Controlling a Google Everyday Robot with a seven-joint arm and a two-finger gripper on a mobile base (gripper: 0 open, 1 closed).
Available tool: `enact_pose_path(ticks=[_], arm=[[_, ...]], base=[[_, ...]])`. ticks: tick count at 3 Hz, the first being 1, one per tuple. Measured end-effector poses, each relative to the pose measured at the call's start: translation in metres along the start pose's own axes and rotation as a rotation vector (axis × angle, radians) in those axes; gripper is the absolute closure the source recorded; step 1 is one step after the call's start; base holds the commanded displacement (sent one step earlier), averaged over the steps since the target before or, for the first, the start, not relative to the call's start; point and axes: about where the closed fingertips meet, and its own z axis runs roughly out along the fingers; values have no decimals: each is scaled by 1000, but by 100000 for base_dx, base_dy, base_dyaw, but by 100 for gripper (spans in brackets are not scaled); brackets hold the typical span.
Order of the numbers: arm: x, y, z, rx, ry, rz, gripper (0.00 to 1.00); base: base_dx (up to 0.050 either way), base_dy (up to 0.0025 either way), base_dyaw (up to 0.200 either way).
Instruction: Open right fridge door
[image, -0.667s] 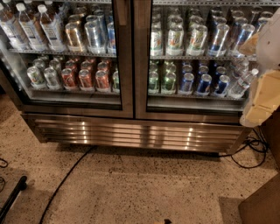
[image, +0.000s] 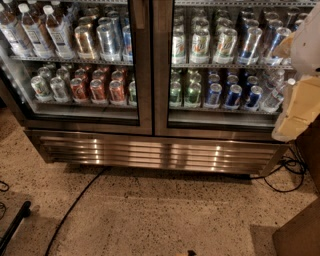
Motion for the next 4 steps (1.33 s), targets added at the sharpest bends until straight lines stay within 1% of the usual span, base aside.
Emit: enact_pose_path(ticks=[1, 2, 3, 4], arm=[[-11, -20, -4, 13, 27, -34, 0], [-28, -56, -9, 31, 63, -73, 0], [-50, -98, -19, 76, 81, -109, 0], [-70, -128, -26, 181, 75, -147, 0]], base=[[0, 0, 0], [0, 0, 0], [0, 0, 0], [0, 0, 0]])
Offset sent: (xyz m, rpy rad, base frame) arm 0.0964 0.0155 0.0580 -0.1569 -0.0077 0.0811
